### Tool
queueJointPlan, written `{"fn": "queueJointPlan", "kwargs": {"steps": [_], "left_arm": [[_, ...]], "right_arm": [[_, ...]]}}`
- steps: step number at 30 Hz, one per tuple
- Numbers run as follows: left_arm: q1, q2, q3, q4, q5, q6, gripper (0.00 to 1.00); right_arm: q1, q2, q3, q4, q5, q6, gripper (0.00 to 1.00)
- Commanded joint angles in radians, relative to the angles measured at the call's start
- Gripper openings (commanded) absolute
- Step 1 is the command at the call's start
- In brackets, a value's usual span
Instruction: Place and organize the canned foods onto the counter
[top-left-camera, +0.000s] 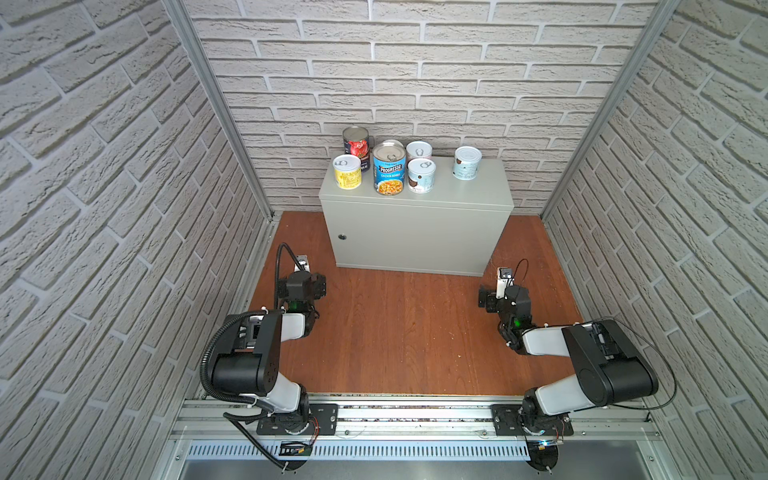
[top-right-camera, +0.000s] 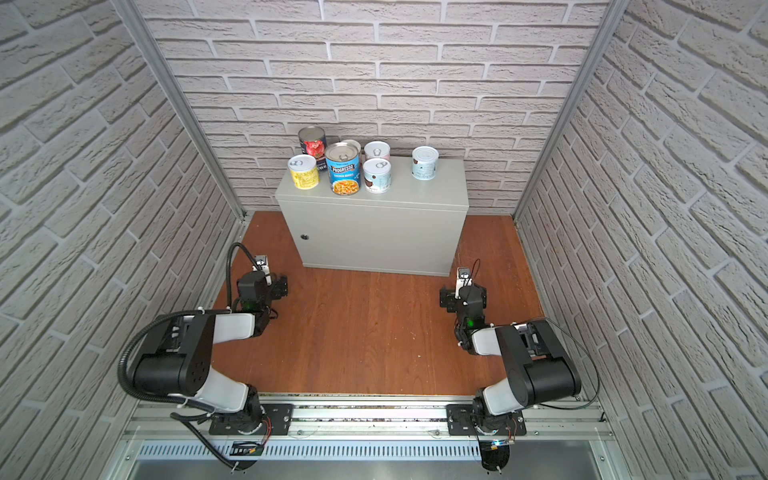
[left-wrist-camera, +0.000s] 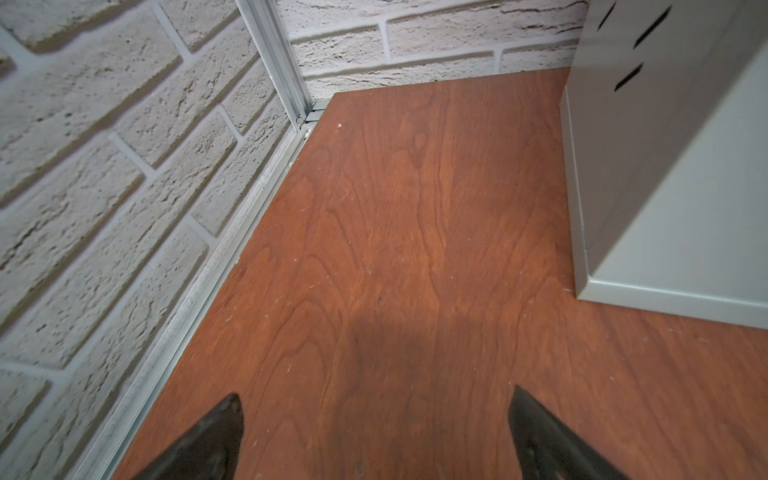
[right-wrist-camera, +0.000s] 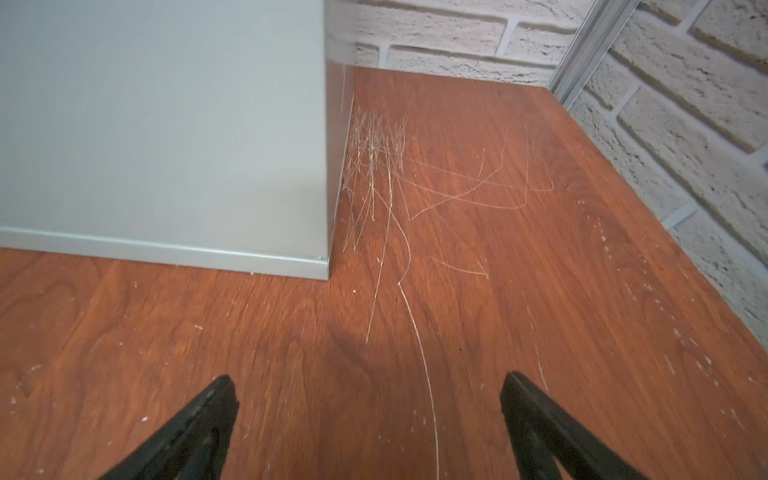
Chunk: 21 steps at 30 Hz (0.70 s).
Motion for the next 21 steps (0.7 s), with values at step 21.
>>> {"fn": "queueJointPlan", "kwargs": {"steps": [21], "left_arm": [[0.042, 0.050, -0.102, 0.285, 0.076, -0.030, 0.98]], "right_arm": [[-0.003, -0.020, 0.013, 0.093, -0.019, -0.013, 1.00]]}}
